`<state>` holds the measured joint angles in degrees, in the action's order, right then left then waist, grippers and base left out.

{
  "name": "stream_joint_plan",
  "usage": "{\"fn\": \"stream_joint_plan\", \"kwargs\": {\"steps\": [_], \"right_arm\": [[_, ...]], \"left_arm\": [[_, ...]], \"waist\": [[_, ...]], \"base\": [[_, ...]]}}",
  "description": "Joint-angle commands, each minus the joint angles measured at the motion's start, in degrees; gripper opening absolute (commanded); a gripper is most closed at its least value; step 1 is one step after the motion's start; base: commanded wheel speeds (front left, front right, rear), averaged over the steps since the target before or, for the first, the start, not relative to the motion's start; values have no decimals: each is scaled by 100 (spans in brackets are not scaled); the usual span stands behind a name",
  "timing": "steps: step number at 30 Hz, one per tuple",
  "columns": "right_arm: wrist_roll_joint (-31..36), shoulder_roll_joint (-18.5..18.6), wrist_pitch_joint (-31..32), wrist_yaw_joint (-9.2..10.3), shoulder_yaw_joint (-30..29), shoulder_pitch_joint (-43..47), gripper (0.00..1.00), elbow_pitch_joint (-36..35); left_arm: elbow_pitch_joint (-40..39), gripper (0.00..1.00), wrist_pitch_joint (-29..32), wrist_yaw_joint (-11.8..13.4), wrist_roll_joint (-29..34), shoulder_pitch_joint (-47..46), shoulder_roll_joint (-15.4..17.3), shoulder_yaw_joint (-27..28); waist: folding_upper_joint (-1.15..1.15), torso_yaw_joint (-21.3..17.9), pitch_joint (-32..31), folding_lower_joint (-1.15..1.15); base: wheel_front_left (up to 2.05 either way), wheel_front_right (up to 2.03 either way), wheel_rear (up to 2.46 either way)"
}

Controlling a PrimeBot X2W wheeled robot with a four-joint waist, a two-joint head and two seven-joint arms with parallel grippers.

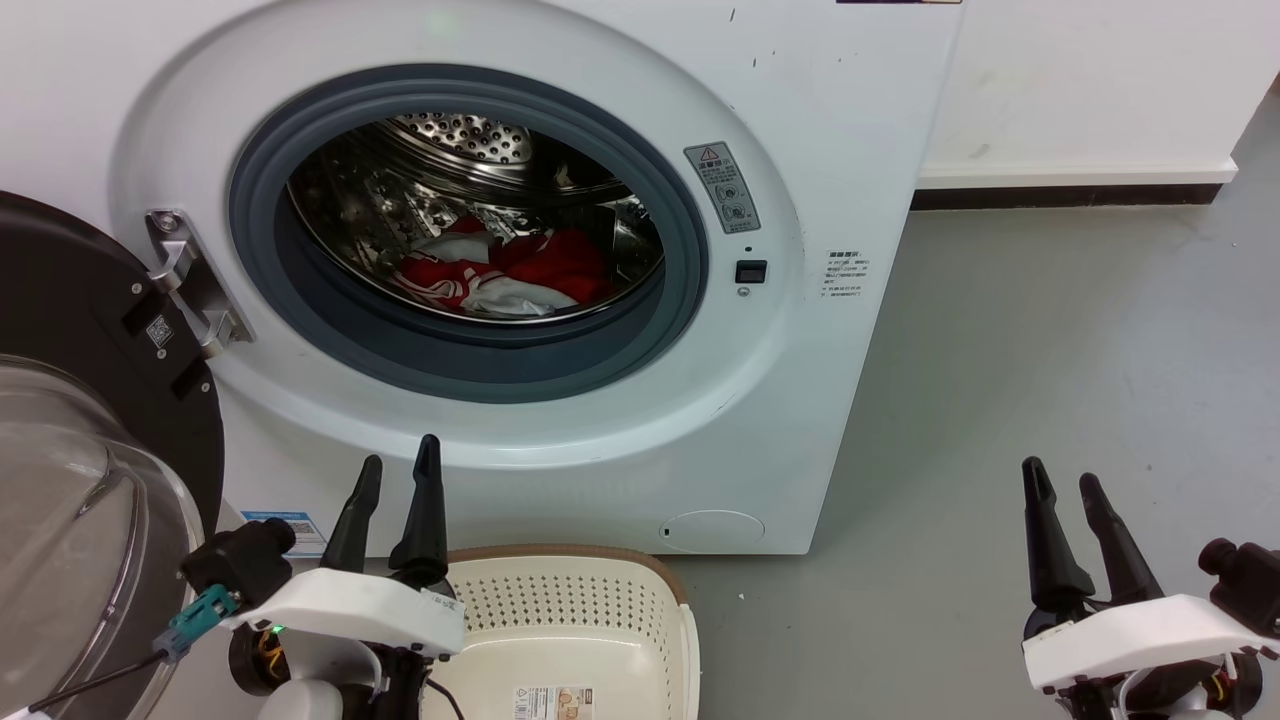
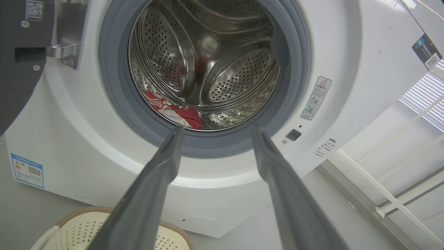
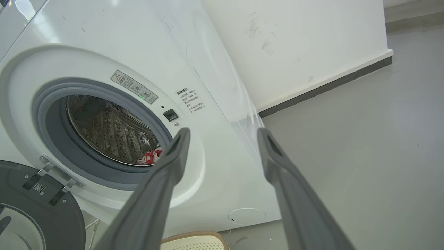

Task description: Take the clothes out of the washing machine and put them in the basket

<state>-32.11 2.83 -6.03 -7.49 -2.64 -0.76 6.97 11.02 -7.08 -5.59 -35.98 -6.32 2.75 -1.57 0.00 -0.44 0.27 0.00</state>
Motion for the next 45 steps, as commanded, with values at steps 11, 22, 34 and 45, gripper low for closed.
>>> {"fn": "stream_joint_plan", "kwargs": {"steps": [11,22,34,45], "right_arm": [[826,10,-86,0,33,76,100,-191],[1460,9,-167,0,79,152,100,-258],[2050,8,-201,0,122,199,100,-280],[2515,8,-274,1,156,246,100,-242]], "left_arm": [[8,100,-199,88,919,-164,21,-83],[70,100,-358,164,1588,-181,36,-138],[154,100,-506,253,2250,-205,63,-228],[290,100,-635,310,2744,-219,77,-276]], "waist": [[0,0,-8,0],[0,5,-14,0],[0,13,-24,0],[0,26,-40,0]], "base": [[0,0,0],[0,0,0],[0,0,0],[0,0,0]]}}
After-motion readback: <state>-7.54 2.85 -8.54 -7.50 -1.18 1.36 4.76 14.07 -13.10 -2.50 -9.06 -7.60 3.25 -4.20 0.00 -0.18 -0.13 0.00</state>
